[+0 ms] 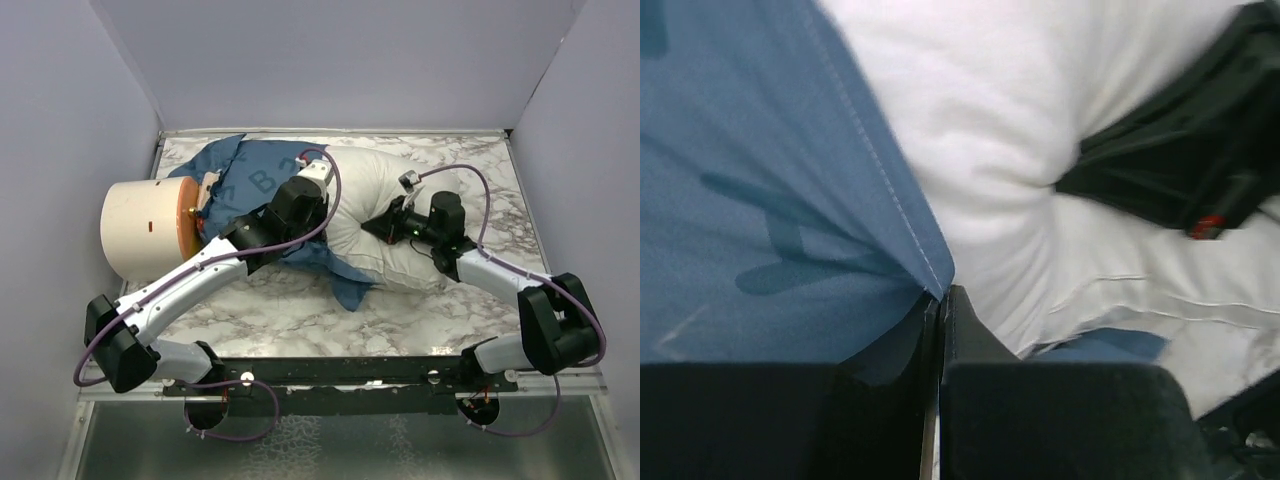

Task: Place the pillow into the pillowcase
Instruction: Stuff the pillow into the pillowcase.

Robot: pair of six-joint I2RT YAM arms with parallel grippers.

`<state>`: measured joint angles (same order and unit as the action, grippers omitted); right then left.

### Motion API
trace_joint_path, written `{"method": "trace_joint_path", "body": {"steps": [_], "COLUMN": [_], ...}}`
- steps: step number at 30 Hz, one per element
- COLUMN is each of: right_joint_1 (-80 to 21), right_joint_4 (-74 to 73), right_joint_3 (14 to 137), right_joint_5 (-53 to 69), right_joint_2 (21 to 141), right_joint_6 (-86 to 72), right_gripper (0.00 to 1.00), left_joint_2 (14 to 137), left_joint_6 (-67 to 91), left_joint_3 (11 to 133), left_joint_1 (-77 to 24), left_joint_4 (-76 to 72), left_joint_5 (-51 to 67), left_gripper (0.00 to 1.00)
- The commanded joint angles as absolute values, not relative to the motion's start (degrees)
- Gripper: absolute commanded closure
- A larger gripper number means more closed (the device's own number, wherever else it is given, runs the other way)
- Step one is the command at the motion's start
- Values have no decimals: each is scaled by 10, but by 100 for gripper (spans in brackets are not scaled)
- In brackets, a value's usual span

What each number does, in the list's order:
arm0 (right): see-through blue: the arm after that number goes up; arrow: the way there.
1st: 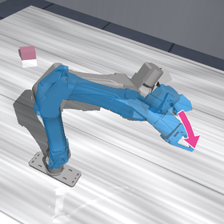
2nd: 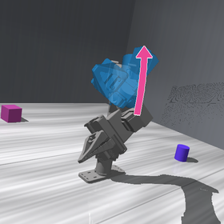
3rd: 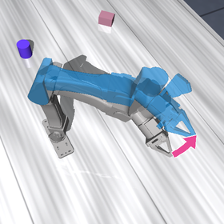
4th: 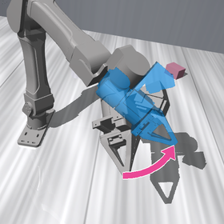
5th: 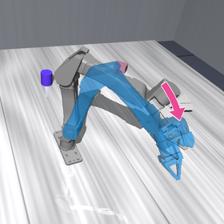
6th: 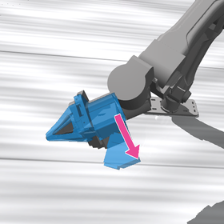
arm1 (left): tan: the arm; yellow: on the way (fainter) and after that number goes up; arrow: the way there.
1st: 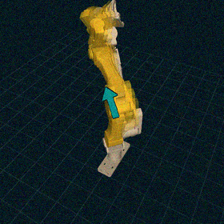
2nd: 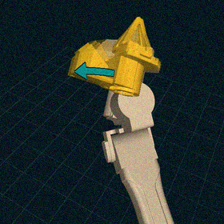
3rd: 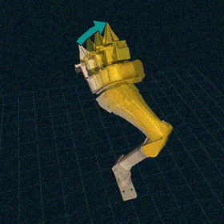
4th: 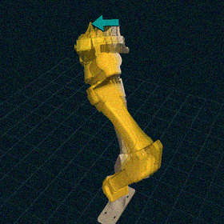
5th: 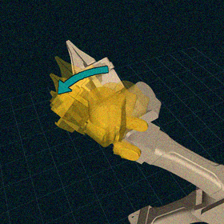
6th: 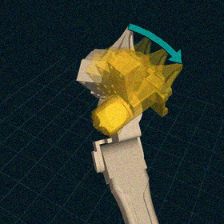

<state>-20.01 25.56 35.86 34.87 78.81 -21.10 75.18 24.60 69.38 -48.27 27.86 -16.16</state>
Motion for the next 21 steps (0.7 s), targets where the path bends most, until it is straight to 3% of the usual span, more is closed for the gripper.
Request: {"method": "trace_joint_path", "body": {"steps": [1, 5, 8, 15, 17, 21], "right_joint_1": [-268, -332, -346, -341, -341, -341], "right_joint_4": [272, 375, 432, 385, 360, 268], "right_joint_3": [428, 471, 426, 291, 265, 259], "right_joint_5": [338, 314, 274, 235, 238, 228], "right_joint_2": [858, 903, 901, 797, 753, 623], "right_joint_6": [-227, -286, -314, -237, -207, -138], "right_gripper": [99, 99, 99, 98, 90, 59], "left_joint_2": [772, 876, 904, 830, 821, 819], "left_joint_6": [249, 298, 315, 339, 345, 340], "left_joint_3": [749, 839, 825, 525, 453, 371], "left_joint_1": [-487, -510, -509, -457, -440, -426], "left_joint_4": [92, -33, -77, -184, -226, -270], "left_joint_5": [125, 290, 314, 295, 293, 293], "left_gripper": [100, 100, 100, 100, 100, 100]}}
